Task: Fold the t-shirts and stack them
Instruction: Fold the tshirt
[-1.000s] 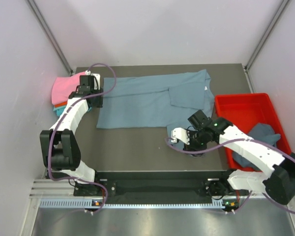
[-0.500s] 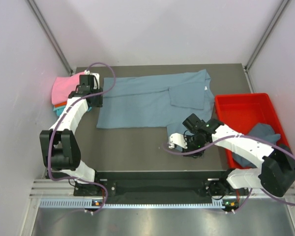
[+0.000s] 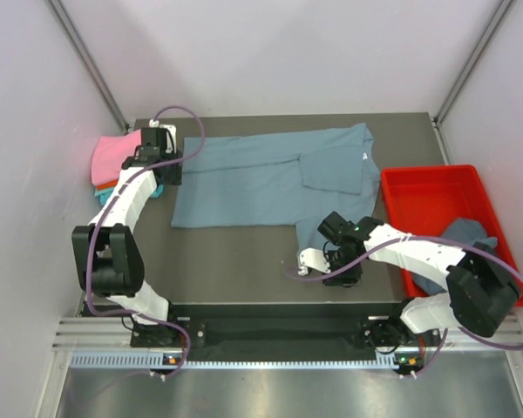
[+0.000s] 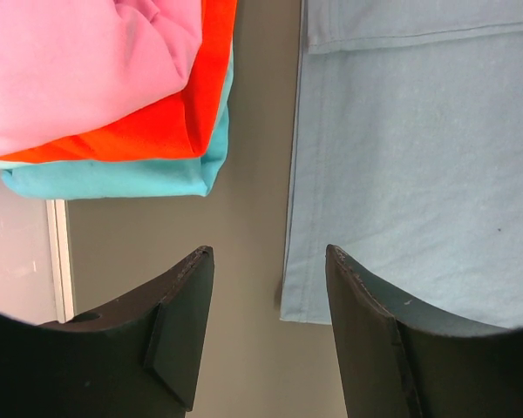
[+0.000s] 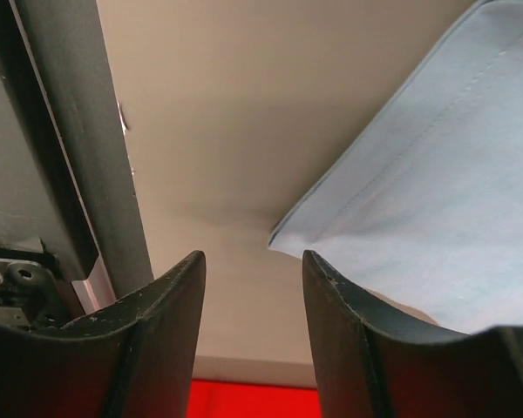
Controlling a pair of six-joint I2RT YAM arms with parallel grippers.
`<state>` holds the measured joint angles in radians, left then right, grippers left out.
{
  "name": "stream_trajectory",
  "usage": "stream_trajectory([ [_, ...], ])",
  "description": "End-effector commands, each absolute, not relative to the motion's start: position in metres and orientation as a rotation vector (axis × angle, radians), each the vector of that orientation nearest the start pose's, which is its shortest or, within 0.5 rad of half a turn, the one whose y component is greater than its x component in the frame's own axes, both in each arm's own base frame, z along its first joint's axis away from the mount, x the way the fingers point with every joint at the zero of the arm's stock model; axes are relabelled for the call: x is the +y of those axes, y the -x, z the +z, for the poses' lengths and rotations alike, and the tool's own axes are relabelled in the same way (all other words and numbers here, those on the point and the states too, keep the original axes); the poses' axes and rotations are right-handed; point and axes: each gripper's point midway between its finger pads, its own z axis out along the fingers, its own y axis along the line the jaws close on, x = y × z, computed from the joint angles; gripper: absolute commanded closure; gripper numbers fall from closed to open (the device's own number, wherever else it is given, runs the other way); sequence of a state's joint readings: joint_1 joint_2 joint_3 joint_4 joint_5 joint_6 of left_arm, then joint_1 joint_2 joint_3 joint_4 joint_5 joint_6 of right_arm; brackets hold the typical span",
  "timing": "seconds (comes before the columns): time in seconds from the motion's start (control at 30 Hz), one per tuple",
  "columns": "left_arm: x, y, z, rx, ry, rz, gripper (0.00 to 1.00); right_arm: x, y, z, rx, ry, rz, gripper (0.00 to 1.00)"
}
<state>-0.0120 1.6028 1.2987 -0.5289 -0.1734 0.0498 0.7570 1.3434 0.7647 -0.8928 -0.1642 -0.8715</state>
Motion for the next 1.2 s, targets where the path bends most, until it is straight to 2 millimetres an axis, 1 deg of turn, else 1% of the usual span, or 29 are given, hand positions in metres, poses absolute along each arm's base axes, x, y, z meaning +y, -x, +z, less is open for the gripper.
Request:
stream_trajectory([
  [0.0,0.03,-0.426,0.164,2.363,0.038,0.227,0.41,0.137,-0.147,0.028,2.011,2.242,0.223,0.52],
  [0.13,0.029,-0.428,0.163,2.366,0.043,0.219,0.41,0.132,-0.149,0.02,2.012,2.246,0.181,0.53],
  [0.17,0.029,-0.428,0.163,2.364,0.044,0.22,0.41,0.133,-0.153,0.018,2.006,2.233,0.163,0.54],
  [0.23,0.03,-0.427,0.161,2.37,0.047,0.23,0.41,0.133,-0.153,0.015,2.007,2.228,0.158,0.55],
  [0.27,0.031,-0.425,0.159,2.377,0.047,0.232,0.41,0.135,-0.156,0.015,2.003,2.217,0.153,0.57],
  [0.3,0.042,-0.423,0.157,2.382,0.078,0.247,0.41,0.135,-0.157,0.013,2.011,2.209,0.149,0.58],
  [0.37,0.045,-0.418,0.153,2.405,0.089,0.256,0.41,0.137,-0.16,0.011,2.005,2.192,0.13,0.61],
  [0.5,0.055,-0.405,0.147,2.433,0.137,0.261,0.41,0.14,-0.169,0.008,2.009,2.145,0.091,0.62],
  [0.63,0.058,-0.395,0.139,2.454,0.146,0.263,0.41,0.142,-0.174,0.006,2.007,2.121,0.073,0.63],
  [0.7,0.057,-0.393,0.14,2.451,0.146,0.261,0.41,0.146,-0.177,0.006,2.005,2.1,0.07,0.63],
  [0.73,0.057,-0.391,0.137,2.46,0.15,0.262,0.41,0.146,-0.178,0.006,2.011,2.09,0.071,0.63],
  [0.83,0.057,-0.386,0.135,2.472,0.154,0.26,0.41,0.147,-0.182,0.004,2.027,2.061,0.047,0.73],
  [0.87,0.057,-0.384,0.134,2.478,0.155,0.258,0.41,0.147,-0.186,0.004,2.026,2.047,0.026,0.79],
  [0.9,0.057,-0.381,0.134,2.484,0.155,0.26,0.41,0.146,-0.187,0.005,2.029,2.041,0.013,0.82],
  [0.97,0.057,-0.372,0.131,2.516,0.156,0.263,0.41,0.142,-0.192,0.009,2.028,2.024,-0.041,0.89],
  [1.0,0.057,-0.365,0.13,2.538,0.155,0.259,0.41,0.143,-0.196,0.015,2.022,2.004,-0.056,0.92],
  [1.03,0.056,-0.36,0.126,2.55,0.2,0.241,0.41,0.141,-0.198,0.019,2.027,1.998,-0.08,0.94],
  [1.07,0.055,-0.356,0.126,2.557,0.21,0.235,0.41,0.141,-0.2,0.023,2.029,1.985,-0.089,0.96],
  [1.1,0.056,-0.352,0.125,2.566,0.221,0.226,0.41,0.143,-0.204,0.031,2.019,1.966,-0.095,0.97],
  [1.17,0.052,-0.342,0.119,2.602,0.242,0.194,0.41,0.142,-0.206,0.037,2.032,1.948,-0.098,1.0],
])
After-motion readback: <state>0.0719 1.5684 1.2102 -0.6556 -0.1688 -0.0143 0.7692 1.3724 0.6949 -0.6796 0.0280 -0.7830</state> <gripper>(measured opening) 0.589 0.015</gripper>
